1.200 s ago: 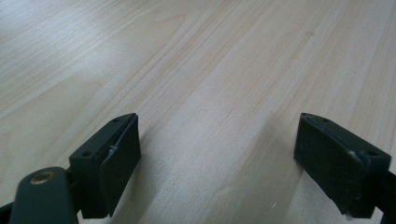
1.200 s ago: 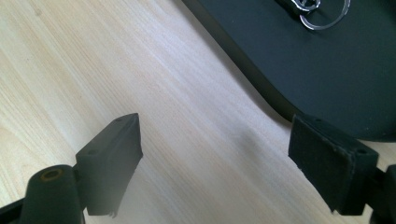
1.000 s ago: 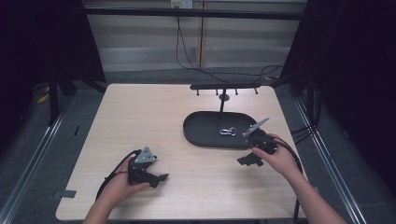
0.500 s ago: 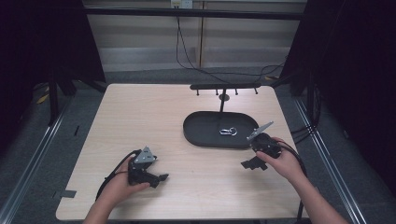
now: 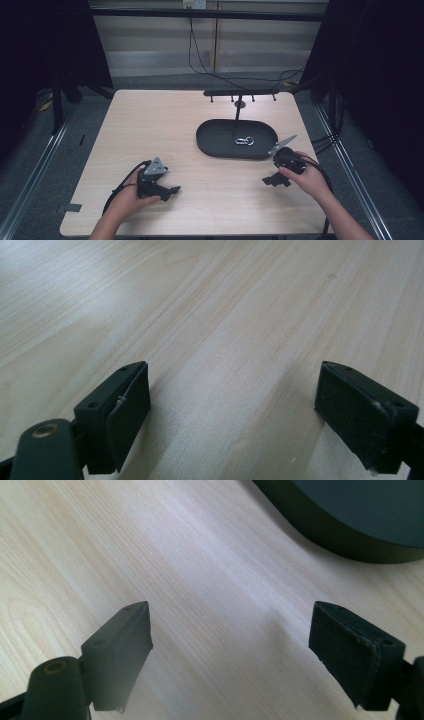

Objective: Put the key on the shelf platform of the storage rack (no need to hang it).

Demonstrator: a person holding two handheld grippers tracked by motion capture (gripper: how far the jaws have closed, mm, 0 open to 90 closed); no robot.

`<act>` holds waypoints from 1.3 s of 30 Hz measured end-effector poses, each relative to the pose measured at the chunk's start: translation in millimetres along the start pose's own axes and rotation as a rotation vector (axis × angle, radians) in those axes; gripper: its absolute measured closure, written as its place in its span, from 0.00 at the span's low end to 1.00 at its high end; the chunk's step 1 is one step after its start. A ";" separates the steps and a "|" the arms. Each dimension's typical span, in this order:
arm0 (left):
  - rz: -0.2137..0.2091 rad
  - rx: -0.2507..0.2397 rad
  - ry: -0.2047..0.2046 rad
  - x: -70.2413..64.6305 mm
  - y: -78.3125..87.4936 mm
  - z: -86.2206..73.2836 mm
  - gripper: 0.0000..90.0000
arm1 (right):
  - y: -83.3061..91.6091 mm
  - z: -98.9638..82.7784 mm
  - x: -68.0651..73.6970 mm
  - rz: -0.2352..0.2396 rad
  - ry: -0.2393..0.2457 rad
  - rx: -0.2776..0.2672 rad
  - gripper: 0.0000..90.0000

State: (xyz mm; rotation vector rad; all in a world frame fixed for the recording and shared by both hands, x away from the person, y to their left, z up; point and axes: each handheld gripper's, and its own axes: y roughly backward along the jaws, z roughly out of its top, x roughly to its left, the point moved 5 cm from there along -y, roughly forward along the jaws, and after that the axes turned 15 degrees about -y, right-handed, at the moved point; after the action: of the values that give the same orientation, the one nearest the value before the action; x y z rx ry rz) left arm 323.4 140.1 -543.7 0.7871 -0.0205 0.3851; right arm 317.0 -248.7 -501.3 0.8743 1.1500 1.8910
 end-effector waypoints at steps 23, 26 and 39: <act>0.000 0.000 0.000 0.0 0.0 0.0 0.16 | -5.0 -21.5 -7.3 -0.006 -0.003 0.015 0.19; 0.000 0.000 0.000 0.0 0.0 0.0 0.16 | -6.3 -24.4 -7.2 -0.008 -0.003 0.017 0.19; 0.000 0.001 0.000 0.0 0.0 0.0 0.16 | -9.0 -31.9 -10.4 -0.010 0.003 0.018 0.19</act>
State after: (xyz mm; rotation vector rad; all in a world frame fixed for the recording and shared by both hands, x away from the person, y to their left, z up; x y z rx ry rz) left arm 323.3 140.2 -543.7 0.7877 -0.0208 0.3851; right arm 297.5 -267.7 -523.0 0.8738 1.1725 1.8772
